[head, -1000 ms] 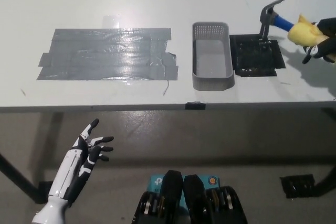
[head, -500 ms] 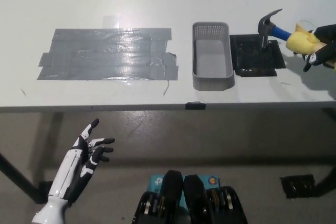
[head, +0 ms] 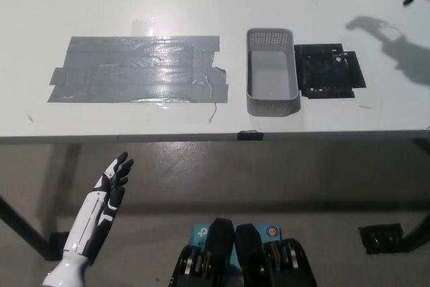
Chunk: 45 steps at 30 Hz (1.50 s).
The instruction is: The robot picks the hammer with right hand and hits the black area on the desk and places it back.
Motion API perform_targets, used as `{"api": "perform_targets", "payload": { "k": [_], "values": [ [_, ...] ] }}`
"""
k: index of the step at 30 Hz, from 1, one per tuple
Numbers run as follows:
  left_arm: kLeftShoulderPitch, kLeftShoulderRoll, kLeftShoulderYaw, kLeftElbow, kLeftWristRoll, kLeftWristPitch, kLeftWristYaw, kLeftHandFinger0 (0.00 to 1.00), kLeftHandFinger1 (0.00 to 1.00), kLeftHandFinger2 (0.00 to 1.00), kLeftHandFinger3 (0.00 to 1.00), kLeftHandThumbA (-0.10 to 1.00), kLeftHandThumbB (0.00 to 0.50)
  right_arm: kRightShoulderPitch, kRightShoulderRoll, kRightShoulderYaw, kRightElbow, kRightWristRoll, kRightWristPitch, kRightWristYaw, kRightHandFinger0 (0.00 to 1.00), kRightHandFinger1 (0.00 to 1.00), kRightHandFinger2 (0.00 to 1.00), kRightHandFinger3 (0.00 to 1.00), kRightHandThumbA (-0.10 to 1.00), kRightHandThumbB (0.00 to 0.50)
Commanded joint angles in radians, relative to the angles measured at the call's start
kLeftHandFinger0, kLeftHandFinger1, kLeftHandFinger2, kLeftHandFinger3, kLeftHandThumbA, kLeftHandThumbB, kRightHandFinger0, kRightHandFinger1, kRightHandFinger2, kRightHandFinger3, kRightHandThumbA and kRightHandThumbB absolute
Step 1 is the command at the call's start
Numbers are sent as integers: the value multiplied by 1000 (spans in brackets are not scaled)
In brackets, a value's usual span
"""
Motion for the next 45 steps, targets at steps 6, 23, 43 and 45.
{"api": "perform_targets", "payload": {
  "k": [6,23,43,45],
  "values": [
    [-3,2,2,-18,-14,-49,-4,1000,1000,1000,1000,1000,130,27,43,67,54,1,-79,-48,162,623,890,1000,-100,132],
    [-4,1,10,-24,-18,-42,0,1000,1000,1000,1000,1000,109,150,122,380,216,-180,-307,-168,7,554,960,882,-100,92],
    [7,-5,5,-32,-15,-39,1,1000,1000,1000,1000,1000,68,6,95,264,165,-184,-288,-348,512,860,1000,1000,73,225],
    [10,-5,6,-33,-13,-41,2,1000,1000,1000,1000,1000,71,5,111,241,159,-170,-223,-311,1000,1000,1000,1000,325,294]
  ]
}}
